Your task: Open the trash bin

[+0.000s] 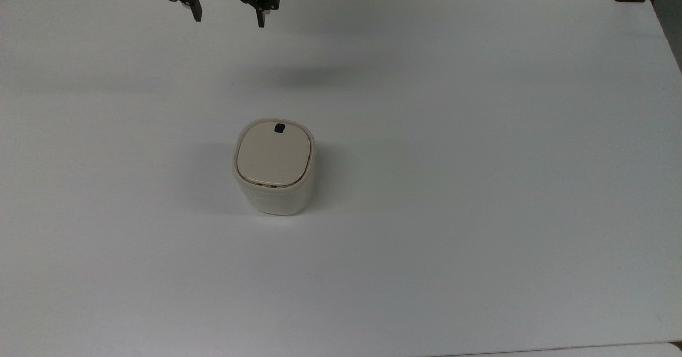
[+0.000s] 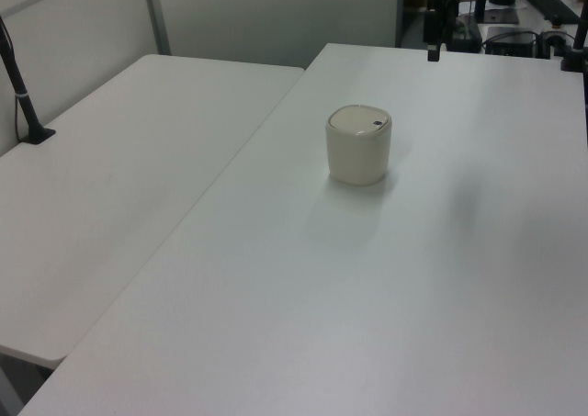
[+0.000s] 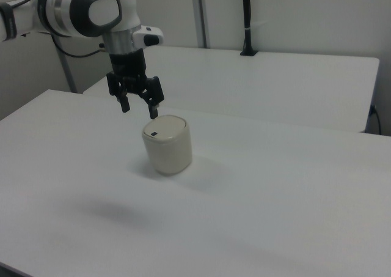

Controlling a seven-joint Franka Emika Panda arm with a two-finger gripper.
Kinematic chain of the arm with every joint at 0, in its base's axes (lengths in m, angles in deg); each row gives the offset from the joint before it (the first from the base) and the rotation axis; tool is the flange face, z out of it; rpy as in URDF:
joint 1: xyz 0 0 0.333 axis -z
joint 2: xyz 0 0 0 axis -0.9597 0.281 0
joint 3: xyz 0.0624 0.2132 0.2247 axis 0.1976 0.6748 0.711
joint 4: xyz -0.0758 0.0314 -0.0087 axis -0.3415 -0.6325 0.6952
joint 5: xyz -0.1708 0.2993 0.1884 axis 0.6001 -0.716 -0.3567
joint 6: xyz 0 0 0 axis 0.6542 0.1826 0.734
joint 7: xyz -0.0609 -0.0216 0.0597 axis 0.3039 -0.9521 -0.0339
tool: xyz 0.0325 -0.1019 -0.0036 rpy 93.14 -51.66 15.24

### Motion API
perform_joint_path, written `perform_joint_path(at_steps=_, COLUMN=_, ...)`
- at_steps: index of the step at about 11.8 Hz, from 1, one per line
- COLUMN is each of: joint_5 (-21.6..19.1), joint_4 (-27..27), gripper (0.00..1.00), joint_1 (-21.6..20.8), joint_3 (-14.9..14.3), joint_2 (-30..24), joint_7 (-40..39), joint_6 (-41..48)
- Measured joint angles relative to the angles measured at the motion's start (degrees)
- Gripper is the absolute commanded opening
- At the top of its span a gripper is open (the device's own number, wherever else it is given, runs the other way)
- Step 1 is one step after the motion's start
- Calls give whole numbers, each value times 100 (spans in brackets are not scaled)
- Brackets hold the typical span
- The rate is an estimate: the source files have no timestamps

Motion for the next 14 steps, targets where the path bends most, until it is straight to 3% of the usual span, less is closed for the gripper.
perform_joint_path(at_steps=10, joint_5=0, joint_4=2, gripper=100, joint_1=-10, joint_3=8, joint_2=1, joint_7=0, joint_6=2)
perform_joint_path(at_steps=12, joint_5=0, joint_4=2, gripper=79, joint_1=-16, joint_3=8, joint_2=1, joint_7=0, joint_6=2)
perform_joint_path(at_steps=14, joint_5=0, joint_4=2, gripper=40, joint_1=-16, joint_3=8, joint_2=4, joint_7=0, joint_6=2)
